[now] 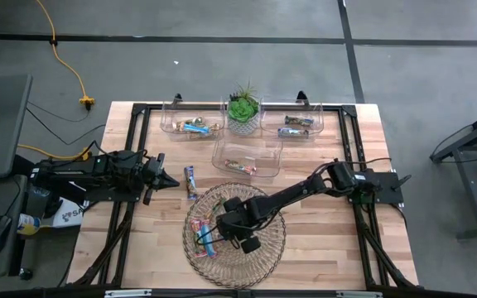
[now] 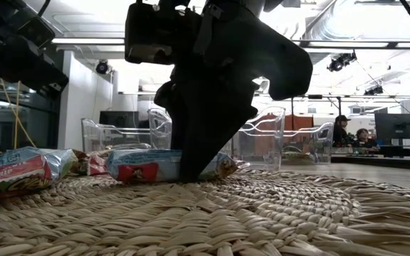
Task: Pick and place Granola Bars by type
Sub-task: Put the red granola bar into the bottom transparent bin
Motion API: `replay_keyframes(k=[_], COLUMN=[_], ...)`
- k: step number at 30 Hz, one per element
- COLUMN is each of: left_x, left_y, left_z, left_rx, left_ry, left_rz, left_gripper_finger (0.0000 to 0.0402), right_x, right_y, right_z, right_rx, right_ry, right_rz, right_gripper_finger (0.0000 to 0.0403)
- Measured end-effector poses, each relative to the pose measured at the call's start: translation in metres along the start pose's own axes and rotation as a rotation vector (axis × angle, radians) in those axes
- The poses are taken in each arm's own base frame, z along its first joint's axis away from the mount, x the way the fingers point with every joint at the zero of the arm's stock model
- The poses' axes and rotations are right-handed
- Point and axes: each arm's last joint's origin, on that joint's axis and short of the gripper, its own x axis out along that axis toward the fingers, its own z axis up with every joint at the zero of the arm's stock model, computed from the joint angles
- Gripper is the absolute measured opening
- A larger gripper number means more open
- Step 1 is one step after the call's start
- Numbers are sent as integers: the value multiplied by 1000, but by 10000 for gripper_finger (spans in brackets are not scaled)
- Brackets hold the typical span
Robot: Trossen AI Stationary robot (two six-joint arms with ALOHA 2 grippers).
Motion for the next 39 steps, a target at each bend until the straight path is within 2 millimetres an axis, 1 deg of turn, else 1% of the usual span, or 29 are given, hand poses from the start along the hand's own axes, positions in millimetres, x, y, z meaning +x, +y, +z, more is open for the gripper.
replay_keyframes(k=[8, 13, 23, 30, 36, 39], left_x=[0, 0, 0, 0, 0, 0], left_y=[0, 0, 0, 0, 0, 0], left_z=[0, 0, 0, 0, 0, 0], left_rx=[0, 0, 0, 0, 0, 0], left_ry=[0, -1, -1, 0, 0, 0], left_rz=[1, 4, 4, 3, 3, 3], left_gripper_finger=[1, 1, 1, 1, 1, 1], right_x=[-2, -10, -18, -22, -28, -32], right_y=[0, 0, -2, -16, -30, -37], right_z=[1, 2, 10, 20, 31, 38], right_rx=[41, 88, 278, 429, 505, 522], right_ry=[-7, -24, -99, -185, -291, -376], right_rz=[1, 13, 178, 369, 477, 511], right_gripper_finger=[101, 94, 83, 82, 82, 82])
